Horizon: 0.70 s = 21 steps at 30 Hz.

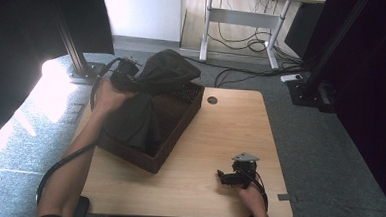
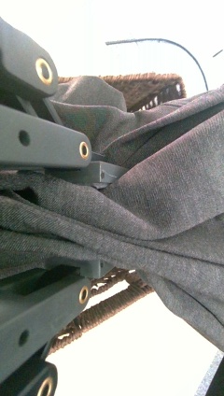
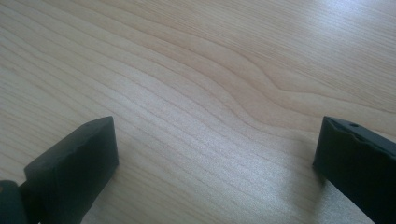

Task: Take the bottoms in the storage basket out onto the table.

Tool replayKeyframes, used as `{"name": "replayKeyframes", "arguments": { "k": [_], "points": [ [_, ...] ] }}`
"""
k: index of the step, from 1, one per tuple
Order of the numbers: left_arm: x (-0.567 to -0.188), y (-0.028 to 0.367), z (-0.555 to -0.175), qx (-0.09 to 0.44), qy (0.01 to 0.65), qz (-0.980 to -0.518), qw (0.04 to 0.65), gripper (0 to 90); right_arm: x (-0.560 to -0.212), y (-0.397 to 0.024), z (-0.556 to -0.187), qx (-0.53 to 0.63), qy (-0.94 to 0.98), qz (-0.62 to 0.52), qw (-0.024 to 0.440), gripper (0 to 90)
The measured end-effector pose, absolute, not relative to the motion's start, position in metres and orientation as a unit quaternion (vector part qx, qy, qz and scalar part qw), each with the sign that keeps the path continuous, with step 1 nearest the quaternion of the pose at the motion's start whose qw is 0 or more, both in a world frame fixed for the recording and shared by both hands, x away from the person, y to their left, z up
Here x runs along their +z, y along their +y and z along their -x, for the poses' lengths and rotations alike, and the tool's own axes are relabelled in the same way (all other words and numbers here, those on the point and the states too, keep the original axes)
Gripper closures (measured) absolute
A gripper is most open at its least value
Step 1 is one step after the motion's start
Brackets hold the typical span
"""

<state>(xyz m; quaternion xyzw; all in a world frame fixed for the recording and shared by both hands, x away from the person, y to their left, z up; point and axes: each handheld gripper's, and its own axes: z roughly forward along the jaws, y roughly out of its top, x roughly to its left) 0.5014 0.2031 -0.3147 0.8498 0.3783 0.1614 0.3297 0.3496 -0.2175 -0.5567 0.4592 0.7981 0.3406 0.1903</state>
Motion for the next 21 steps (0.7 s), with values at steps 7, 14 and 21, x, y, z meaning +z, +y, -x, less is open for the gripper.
{"name": "replayKeyframes", "arguments": {
  "k": [7,14,21],
  "points": [
    [-0.292,0.201,-0.499,0.171,0.376,-0.851,0.325,66.8,-0.557,-0.218,-0.35,0.341,0.799,-0.458,0.188,0.0],
    [-0.275,0.195,-0.495,0.173,0.369,-0.855,0.32,66.8,-0.557,-0.22,-0.349,0.341,0.802,-0.453,0.186,0.0],
    [-0.258,0.182,-0.491,0.175,0.355,-0.862,0.318,66.8,-0.557,-0.222,-0.348,0.341,0.802,-0.453,0.186,0.0]
  ]
}}
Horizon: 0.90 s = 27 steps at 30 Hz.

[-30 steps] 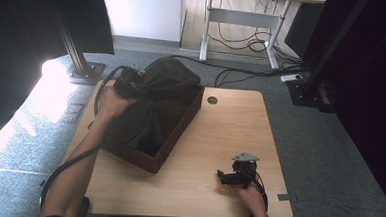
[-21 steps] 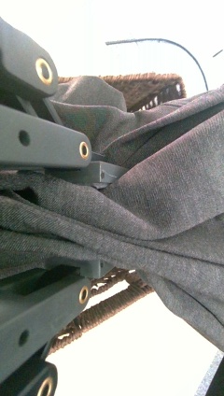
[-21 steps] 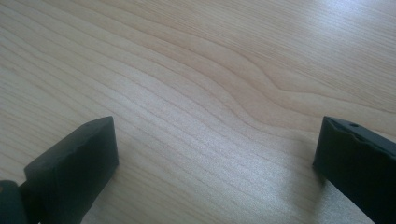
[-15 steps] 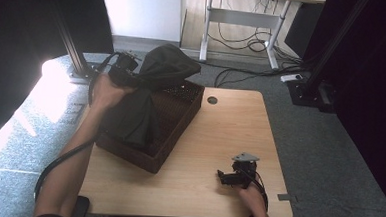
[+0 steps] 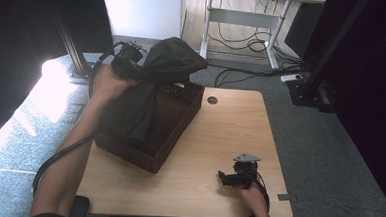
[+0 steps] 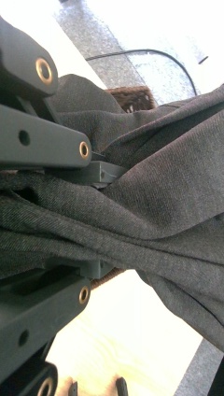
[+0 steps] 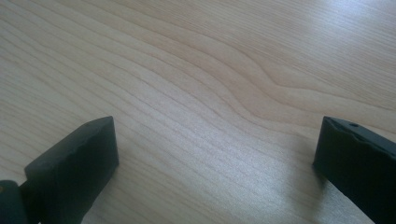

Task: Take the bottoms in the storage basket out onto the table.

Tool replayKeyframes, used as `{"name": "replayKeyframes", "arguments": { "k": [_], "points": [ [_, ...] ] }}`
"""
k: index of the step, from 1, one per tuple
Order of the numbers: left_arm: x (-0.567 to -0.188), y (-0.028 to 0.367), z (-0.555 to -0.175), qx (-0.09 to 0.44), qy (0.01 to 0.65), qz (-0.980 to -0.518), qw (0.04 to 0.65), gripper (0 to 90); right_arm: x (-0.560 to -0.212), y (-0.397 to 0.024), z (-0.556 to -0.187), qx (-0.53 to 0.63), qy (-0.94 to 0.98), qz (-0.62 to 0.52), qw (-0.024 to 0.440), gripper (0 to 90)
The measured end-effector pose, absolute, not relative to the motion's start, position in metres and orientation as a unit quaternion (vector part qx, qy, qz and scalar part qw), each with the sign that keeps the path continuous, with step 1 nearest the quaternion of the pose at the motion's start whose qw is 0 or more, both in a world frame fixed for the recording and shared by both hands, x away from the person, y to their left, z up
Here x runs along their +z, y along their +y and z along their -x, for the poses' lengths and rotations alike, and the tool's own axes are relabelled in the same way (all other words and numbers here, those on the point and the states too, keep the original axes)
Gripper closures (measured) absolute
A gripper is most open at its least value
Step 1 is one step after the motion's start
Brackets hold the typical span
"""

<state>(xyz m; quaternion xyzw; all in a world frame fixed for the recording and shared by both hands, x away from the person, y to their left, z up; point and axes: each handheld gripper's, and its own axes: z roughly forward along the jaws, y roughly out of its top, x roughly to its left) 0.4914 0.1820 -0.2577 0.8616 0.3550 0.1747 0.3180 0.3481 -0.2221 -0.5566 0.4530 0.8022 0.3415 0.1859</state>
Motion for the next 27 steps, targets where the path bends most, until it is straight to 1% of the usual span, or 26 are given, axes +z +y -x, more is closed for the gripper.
{"name": "replayKeyframes", "arguments": {
  "k": [16,27],
  "points": [
    [-0.215,0.149,-0.478,0.18,0.329,-0.873,0.313,66.7,-0.557,-0.226,-0.348,0.341,0.801,-0.455,0.186,0.0],
    [-0.187,0.119,-0.469,0.179,0.313,-0.88,0.311,66.7,-0.557,-0.226,-0.348,0.34,0.802,-0.454,0.185,0.0]
  ]
}}
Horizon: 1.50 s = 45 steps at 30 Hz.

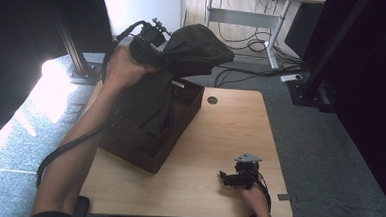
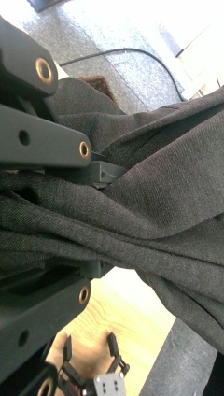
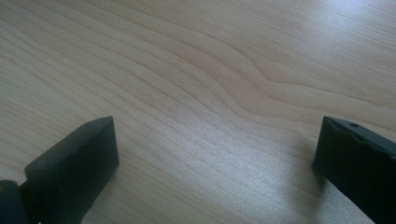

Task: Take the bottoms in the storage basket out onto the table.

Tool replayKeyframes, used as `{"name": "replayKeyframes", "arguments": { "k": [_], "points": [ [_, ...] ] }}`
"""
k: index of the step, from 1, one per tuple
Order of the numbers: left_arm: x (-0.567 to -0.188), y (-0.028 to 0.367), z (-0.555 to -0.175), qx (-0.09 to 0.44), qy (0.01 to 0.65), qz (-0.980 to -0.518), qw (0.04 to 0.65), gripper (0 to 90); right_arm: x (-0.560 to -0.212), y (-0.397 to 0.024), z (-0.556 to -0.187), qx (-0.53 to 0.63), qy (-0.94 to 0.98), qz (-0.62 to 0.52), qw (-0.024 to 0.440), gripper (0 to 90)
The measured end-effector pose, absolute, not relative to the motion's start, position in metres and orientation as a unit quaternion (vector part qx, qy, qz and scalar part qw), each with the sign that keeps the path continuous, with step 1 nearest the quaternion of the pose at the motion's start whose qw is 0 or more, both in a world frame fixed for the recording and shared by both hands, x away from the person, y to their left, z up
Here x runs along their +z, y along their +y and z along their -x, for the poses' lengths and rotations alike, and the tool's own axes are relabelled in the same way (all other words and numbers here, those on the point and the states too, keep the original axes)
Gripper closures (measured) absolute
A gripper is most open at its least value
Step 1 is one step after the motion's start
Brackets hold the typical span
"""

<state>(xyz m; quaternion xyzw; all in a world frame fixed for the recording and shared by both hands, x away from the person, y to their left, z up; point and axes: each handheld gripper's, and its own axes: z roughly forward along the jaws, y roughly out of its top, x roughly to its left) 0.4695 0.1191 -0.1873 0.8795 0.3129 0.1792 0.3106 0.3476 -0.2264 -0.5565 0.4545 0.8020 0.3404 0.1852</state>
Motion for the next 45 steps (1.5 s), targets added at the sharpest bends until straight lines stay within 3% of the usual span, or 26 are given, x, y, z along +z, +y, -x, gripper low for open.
{"name": "replayKeyframes", "arguments": {
  "k": [29,45],
  "points": [
    [-0.17,0.011,-0.451,0.152,0.245,-0.903,0.319,66.6,-0.557,-0.229,-0.348,0.341,0.805,-0.45,0.183,0.0],
    [-0.205,-0.029,-0.455,0.122,0.232,-0.912,0.316,66.5,-0.557,-0.255,-0.345,0.337,0.794,-0.469,0.191,0.0]
  ]
}}
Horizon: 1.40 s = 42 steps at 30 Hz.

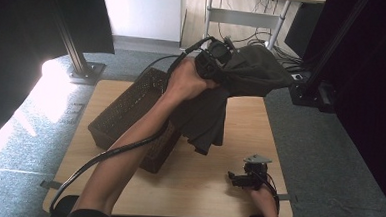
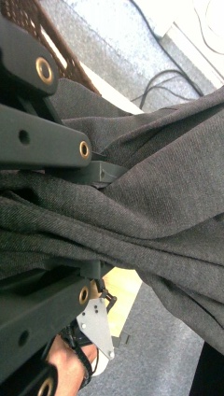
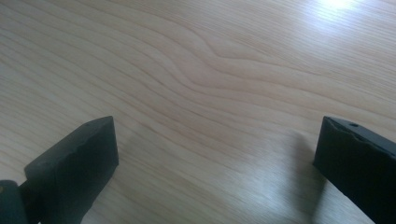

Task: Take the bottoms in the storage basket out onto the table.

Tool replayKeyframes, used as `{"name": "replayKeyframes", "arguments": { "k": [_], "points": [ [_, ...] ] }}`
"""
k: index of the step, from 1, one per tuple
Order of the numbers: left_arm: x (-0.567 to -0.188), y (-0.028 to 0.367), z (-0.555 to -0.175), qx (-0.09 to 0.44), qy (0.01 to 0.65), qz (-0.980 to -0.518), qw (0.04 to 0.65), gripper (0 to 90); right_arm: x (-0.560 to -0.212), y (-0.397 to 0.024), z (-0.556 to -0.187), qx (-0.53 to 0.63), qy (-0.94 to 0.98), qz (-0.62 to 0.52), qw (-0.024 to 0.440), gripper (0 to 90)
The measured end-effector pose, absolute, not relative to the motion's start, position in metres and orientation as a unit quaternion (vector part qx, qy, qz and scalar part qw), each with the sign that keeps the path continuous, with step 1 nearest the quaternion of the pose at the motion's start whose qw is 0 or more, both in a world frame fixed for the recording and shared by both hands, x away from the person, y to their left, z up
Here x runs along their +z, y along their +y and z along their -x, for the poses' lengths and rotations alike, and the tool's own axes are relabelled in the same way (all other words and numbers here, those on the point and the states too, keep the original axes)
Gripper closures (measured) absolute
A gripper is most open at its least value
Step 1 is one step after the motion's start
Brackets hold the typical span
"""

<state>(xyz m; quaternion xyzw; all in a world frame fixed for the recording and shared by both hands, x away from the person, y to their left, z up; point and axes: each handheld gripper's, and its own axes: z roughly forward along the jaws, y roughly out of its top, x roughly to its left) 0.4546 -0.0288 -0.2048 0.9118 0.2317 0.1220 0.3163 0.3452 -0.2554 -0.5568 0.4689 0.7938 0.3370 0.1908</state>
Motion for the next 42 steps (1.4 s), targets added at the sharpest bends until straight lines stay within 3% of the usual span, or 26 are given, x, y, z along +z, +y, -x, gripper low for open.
{"name": "replayKeyframes", "arguments": {
  "k": [42],
  "points": [
    [-0.395,-0.108,-0.479,0.094,0.24,-0.927,0.273,65.8,-0.557,-0.286,-0.336,0.338,0.792,-0.471,0.194,0.0]
  ]
}}
